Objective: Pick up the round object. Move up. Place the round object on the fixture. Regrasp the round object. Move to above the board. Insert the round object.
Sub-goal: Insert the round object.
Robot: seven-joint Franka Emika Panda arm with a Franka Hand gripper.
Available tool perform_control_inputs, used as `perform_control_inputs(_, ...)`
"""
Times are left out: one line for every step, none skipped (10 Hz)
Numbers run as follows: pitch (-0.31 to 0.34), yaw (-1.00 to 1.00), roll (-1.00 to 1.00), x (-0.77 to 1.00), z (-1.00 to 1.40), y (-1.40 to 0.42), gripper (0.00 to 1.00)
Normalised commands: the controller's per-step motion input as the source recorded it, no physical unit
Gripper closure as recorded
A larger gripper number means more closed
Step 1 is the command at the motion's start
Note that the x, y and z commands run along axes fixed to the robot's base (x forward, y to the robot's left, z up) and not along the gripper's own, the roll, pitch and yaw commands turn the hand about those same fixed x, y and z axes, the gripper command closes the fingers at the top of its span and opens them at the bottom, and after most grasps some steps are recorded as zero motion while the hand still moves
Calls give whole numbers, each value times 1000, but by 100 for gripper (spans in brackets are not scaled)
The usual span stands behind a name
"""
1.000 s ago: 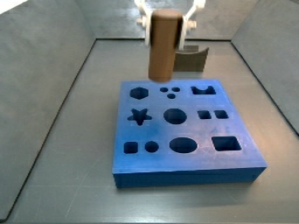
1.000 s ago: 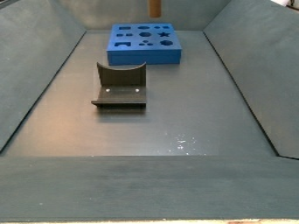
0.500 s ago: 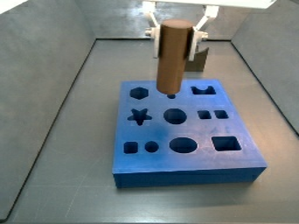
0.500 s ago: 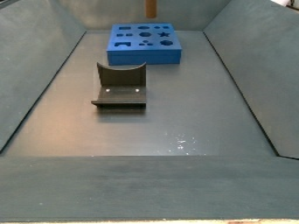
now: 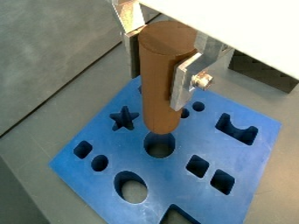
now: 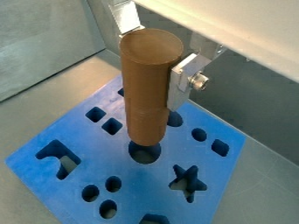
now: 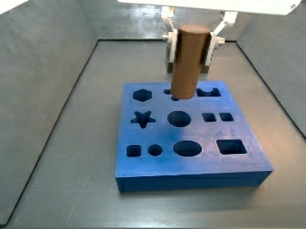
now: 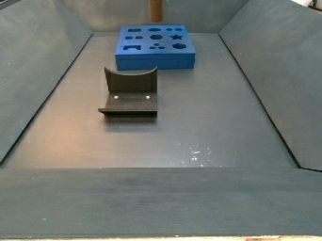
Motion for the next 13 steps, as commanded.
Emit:
perform_control_inputs(129,-169,-66,483,-263,0,100)
perform_control_inputs(94,-157,-74,269,-94,0,100)
perform_control_inputs(0,0,14,0,0,-17,100)
perform_control_inputs(-49,0,126,0,-171,-106,100)
perform_control_inputs(-166,0,271,0,-426,-66,100)
perform_control_inputs(-217,0,169,-174,-89,-54,100)
perform_control_inputs(-214,0,11,-131,0,-23,100)
perform_control_inputs(-209,0,49,-151,-11,-54,100)
perform_control_inputs(-229,0,109,-100,-254,-89,100)
perform_control_inputs(-314,0,189,-26,-540,-109,100)
perform_control_inputs(-400,0,197,-80,-574,-117,100)
perform_control_inputs(-311,0,160,-11,-500,-40,100)
perform_control_inputs(-120,0,40,0,-151,0,100)
